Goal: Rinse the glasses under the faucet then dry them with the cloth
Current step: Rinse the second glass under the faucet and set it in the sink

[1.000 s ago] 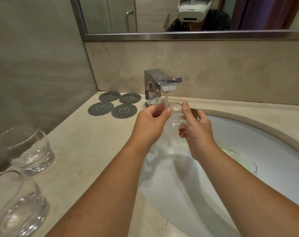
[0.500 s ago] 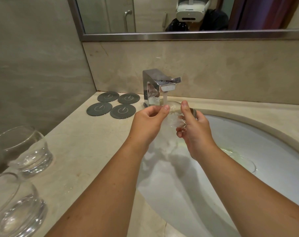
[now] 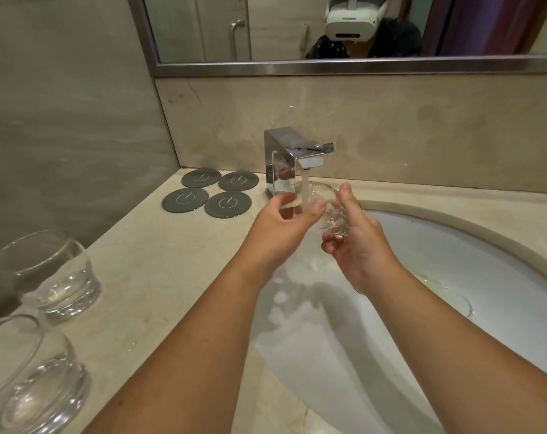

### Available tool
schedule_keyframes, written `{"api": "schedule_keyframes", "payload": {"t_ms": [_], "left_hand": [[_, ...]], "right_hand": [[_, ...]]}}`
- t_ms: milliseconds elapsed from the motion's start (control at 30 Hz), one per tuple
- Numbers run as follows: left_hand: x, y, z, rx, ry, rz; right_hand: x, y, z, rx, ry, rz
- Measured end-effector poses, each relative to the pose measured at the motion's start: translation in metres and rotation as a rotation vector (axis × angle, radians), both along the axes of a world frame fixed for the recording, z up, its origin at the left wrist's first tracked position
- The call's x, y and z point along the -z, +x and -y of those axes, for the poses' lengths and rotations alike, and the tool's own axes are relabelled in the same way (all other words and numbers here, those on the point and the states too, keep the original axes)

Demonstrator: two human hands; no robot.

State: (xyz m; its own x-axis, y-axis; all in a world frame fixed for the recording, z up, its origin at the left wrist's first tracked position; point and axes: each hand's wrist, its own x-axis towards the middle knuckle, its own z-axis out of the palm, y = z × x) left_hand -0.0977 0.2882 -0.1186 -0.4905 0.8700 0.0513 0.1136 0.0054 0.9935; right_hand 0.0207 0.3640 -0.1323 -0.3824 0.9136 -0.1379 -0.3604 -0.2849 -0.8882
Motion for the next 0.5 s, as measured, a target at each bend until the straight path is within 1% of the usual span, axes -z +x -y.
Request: {"api": "schedule_keyframes", "payload": {"t_ms": [133,333,433,500], "left_hand": [[-0.0037,0.0026,0.0028,-0.040,0.005,-0.120],[-0.0023,0.0007,0.0001,-0.038,0.090,-0.065],[0.0002,-0.0014,-0.0004,0.023,0.109,-0.109],[0.0022,-0.0011,0.0003,0.071,0.096,-0.099]], "right_hand": [[0.0018,-0.0023,0.0000,-0.078,0.036,0.002],[-0.0002,-0.0030,0.0001,-0.139,-0.058,-0.034],[-0.0022,-0.0016,0.0012,-0.130,-0.076,-0.033],[-0.0020,-0.0014,0.0005,-0.104,-0.086,-0.037]]}}
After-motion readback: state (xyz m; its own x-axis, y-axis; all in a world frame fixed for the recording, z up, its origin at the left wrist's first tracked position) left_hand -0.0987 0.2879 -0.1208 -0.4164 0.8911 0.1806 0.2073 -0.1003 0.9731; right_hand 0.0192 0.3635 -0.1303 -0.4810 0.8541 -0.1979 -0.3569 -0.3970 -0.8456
